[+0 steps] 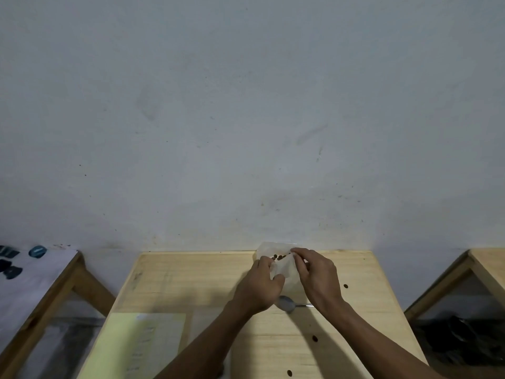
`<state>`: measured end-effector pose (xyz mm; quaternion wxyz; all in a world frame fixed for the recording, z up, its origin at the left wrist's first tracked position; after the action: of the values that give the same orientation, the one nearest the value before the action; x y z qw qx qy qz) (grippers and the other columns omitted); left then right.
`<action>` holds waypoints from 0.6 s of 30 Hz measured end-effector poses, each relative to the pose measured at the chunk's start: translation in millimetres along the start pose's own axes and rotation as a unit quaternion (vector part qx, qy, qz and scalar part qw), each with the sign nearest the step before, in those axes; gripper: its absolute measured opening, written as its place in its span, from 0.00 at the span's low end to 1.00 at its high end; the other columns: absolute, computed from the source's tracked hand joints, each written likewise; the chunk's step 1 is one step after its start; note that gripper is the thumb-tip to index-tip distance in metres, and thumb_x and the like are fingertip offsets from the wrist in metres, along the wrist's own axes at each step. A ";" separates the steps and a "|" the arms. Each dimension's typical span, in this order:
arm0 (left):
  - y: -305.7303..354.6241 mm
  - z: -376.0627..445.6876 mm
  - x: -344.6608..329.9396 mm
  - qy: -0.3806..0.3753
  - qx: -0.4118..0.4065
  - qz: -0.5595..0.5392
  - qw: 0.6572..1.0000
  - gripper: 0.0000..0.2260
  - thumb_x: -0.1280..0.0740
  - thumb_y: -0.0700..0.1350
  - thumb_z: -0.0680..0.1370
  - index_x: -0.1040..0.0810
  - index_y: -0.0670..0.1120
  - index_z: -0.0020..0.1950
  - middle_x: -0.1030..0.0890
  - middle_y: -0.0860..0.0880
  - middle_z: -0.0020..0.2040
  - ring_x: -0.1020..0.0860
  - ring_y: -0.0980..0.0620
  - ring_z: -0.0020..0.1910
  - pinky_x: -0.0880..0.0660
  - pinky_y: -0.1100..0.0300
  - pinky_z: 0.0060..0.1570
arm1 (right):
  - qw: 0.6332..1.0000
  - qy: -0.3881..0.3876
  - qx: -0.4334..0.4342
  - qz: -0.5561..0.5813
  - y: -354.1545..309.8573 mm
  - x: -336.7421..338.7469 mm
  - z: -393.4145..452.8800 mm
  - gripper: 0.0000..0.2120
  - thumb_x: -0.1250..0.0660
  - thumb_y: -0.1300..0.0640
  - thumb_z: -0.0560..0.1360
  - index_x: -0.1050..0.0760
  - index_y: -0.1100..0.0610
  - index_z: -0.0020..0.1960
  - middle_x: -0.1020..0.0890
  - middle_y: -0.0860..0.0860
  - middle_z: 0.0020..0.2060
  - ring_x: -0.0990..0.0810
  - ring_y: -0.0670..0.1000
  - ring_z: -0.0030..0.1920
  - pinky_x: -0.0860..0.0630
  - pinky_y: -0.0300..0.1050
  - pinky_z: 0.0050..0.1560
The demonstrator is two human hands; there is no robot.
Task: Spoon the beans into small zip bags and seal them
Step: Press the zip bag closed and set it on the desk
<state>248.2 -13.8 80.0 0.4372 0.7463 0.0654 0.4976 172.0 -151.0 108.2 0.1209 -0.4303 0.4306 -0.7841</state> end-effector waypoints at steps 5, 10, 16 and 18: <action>5.9 3.5 6.8 0.009 -0.018 -0.015 1.000 0.19 0.38 0.53 0.75 0.30 0.47 0.64 0.25 0.51 0.59 0.25 0.50 0.58 0.28 0.53 0.61 | 0.999 0.035 0.018 0.019 -6.8 9.2 2.0 0.08 0.35 0.59 0.79 0.18 0.51 0.54 0.16 0.43 0.43 0.19 0.45 0.39 0.23 0.43 0.42; 19.4 -9.0 15.7 0.080 -0.133 0.052 0.987 0.25 0.42 0.62 0.75 0.27 0.50 0.67 0.24 0.54 0.59 0.26 0.51 0.55 0.26 0.50 0.56 | 0.994 0.029 -0.057 0.091 12.5 9.7 11.7 0.08 0.36 0.55 0.80 0.19 0.47 0.52 0.16 0.41 0.40 0.16 0.47 0.37 0.19 0.51 0.42; 29.5 -23.1 14.4 0.156 -0.207 0.160 0.953 0.36 0.34 0.67 0.70 0.32 0.50 0.73 0.27 0.52 0.62 0.29 0.50 0.58 0.28 0.57 0.52 | 0.969 0.035 -0.151 0.192 14.3 15.8 17.2 0.07 0.35 0.57 0.79 0.18 0.52 0.47 0.16 0.52 0.39 0.17 0.54 0.34 0.17 0.53 0.33; 28.1 -25.0 14.0 0.166 -0.202 0.164 0.951 0.36 0.31 0.64 0.69 0.31 0.49 0.72 0.27 0.51 0.63 0.30 0.50 0.61 0.28 0.57 0.55 | 0.953 0.023 -0.189 0.236 17.2 11.6 18.1 0.07 0.34 0.58 0.79 0.18 0.53 0.46 0.17 0.56 0.40 0.17 0.57 0.33 0.17 0.52 0.32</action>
<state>225.7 -8.7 112.9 0.4741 0.5500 -0.0883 0.6818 176.1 -178.1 106.1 0.2091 -0.3136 0.6628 -0.6470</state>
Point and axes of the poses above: each hand's wrist, its own z-axis towards the middle knuckle, its own x-axis out of the back of the hand, y = z × x, the point moved 9 cm from there along z, towards the middle knuckle
